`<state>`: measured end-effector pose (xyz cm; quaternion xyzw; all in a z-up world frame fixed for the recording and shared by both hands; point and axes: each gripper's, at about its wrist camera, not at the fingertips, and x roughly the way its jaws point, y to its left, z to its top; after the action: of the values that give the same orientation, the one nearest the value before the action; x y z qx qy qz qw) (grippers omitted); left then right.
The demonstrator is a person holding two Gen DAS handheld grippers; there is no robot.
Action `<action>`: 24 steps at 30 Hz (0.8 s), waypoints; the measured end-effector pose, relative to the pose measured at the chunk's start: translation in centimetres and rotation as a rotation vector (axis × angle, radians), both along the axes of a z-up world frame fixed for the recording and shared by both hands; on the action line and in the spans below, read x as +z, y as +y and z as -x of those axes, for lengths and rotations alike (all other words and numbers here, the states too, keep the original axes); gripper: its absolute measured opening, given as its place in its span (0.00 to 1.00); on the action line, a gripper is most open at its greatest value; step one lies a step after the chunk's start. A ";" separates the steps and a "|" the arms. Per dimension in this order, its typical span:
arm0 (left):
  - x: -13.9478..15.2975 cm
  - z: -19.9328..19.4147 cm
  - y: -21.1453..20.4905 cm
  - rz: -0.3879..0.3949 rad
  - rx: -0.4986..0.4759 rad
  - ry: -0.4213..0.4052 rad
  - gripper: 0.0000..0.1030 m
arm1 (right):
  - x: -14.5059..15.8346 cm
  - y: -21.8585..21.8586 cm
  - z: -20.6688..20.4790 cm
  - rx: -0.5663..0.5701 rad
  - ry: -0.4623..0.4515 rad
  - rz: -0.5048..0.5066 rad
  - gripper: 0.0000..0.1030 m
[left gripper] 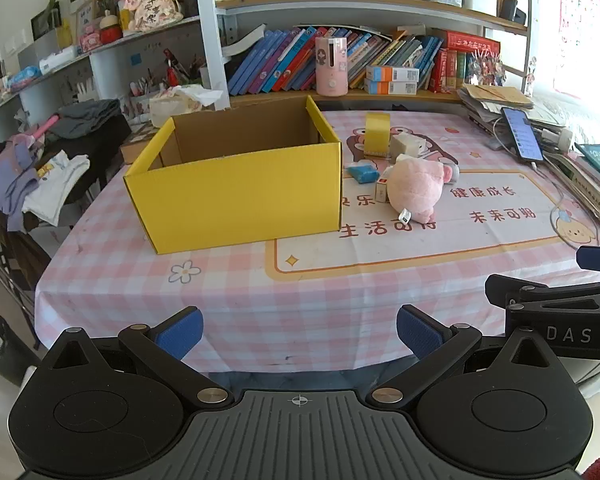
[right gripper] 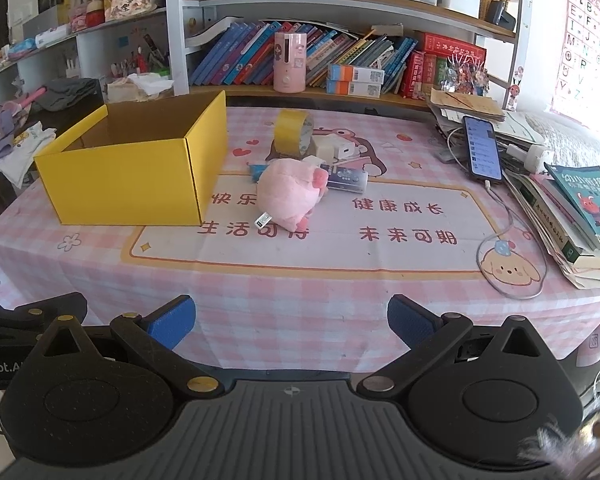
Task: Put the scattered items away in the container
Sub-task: 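Move both tools toward the pink plush pig and spray bottle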
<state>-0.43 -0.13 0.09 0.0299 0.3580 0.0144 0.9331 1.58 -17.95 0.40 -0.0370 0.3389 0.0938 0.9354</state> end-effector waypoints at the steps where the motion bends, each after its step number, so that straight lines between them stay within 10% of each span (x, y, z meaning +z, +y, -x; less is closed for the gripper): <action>1: 0.0 0.0 0.0 0.001 -0.003 -0.003 1.00 | 0.0 0.0 0.0 0.002 -0.001 -0.001 1.00; 24: 0.8 0.2 -0.1 0.031 -0.117 -0.052 1.00 | 1.3 -0.7 0.5 0.078 -0.135 0.051 1.00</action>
<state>-0.61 -0.18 0.92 0.0360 0.3313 -0.0450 0.9418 1.11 -18.70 1.73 -0.0803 0.2757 0.1190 0.9505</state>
